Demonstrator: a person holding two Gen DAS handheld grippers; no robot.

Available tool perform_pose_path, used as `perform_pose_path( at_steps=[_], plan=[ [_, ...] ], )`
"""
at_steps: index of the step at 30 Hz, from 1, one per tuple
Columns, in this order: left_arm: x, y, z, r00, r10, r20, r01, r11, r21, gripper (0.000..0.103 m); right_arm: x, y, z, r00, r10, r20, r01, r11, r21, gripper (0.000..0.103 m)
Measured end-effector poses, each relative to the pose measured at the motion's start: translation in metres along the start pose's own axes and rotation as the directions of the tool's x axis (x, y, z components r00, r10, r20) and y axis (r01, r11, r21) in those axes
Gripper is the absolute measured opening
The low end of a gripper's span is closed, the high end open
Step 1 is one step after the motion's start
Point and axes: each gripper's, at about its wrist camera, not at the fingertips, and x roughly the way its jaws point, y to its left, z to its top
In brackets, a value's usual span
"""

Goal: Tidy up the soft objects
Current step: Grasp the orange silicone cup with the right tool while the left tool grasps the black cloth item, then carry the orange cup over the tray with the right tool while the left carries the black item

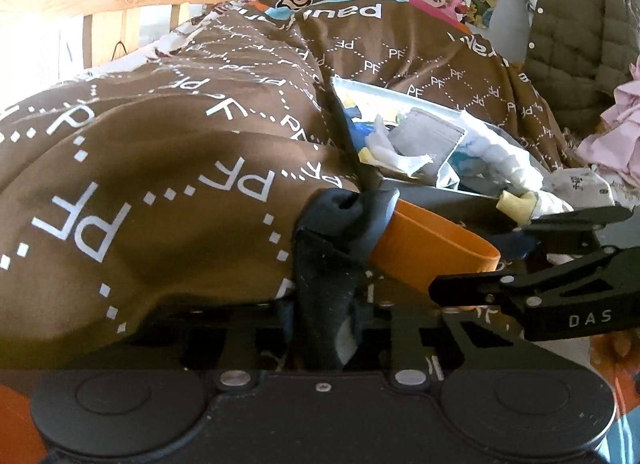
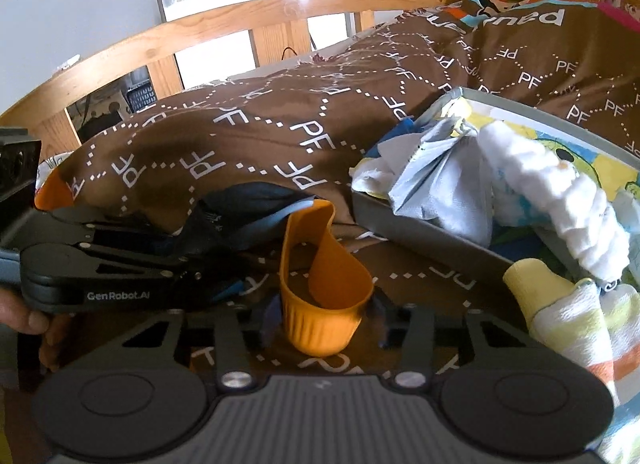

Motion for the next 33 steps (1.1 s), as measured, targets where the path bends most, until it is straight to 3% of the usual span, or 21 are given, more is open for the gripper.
perform_pose_path(
  at_steps=[4, 7, 15, 19, 25, 33],
  plan=[
    [-0.003, -0.004, 0.0, 1.0, -0.012, 0.018, 0.012, 1.0, 0.0, 0.013, -0.004, 0.001, -0.001, 1.0, -0.011, 0.018, 0.011, 1.0, -0.005, 0.028],
    [-0.007, -0.008, 0.0, 0.998, -0.023, 0.05, 0.022, 1.0, 0.013, 0.009, -0.009, 0.003, -0.001, 0.999, -0.031, 0.041, 0.032, 0.999, -0.025, 0.024],
    [-0.024, -0.015, 0.0, 0.983, -0.052, 0.174, 0.042, 0.997, 0.06, 0.007, -0.036, 0.009, -0.006, 0.983, -0.109, 0.148, 0.123, 0.989, -0.087, 0.02],
    [-0.036, -0.021, 0.001, 0.964, -0.076, 0.256, 0.051, 0.993, 0.104, 0.006, -0.05, 0.008, -0.004, 0.971, -0.139, 0.195, 0.162, 0.981, -0.106, 0.02],
    [-0.053, -0.038, 0.009, 0.936, -0.107, 0.336, 0.05, 0.983, 0.175, 0.006, -0.074, -0.004, 0.003, 0.944, -0.166, 0.286, 0.192, 0.979, -0.064, 0.02],
    [-0.051, -0.087, 0.044, 0.905, -0.163, 0.392, 0.044, 0.955, 0.294, 0.006, -0.106, -0.052, 0.005, 0.89, -0.271, 0.368, 0.249, 0.963, 0.108, 0.02]
  ],
)
